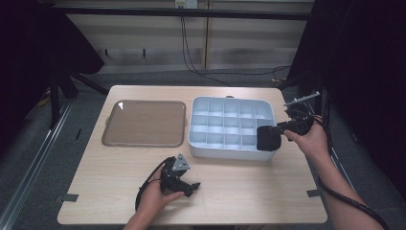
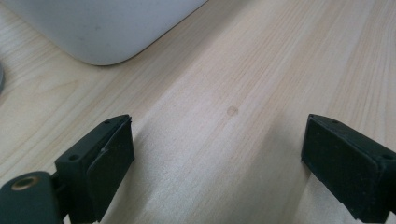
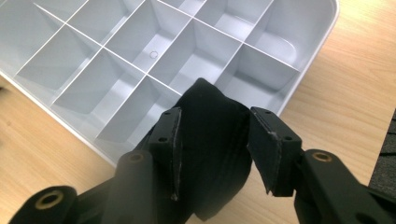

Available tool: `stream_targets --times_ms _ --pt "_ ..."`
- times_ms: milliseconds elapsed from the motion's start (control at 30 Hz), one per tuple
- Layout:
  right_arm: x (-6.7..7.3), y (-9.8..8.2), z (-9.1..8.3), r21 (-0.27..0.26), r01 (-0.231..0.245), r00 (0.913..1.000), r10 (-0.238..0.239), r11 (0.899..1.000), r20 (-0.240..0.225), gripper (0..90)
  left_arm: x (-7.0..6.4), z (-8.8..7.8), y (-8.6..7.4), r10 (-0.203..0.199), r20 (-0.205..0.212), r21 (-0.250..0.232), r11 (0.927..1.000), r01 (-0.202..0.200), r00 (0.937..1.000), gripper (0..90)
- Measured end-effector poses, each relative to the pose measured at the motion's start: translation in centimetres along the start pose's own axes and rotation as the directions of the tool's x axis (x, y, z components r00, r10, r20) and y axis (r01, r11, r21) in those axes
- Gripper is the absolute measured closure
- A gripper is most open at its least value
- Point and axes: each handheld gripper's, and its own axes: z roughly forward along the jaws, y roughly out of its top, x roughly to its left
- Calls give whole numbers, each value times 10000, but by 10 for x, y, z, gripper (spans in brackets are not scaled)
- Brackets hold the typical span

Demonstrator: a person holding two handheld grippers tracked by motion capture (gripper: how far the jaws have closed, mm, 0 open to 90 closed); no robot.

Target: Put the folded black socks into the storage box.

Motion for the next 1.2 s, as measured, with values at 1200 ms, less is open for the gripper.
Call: stream_targets --times_ms 1200 --pt "17 34 15 2021 1192 9927 -1210 9721 -35 900 0 0 0 -7 5 2 10000 7 10000 90"
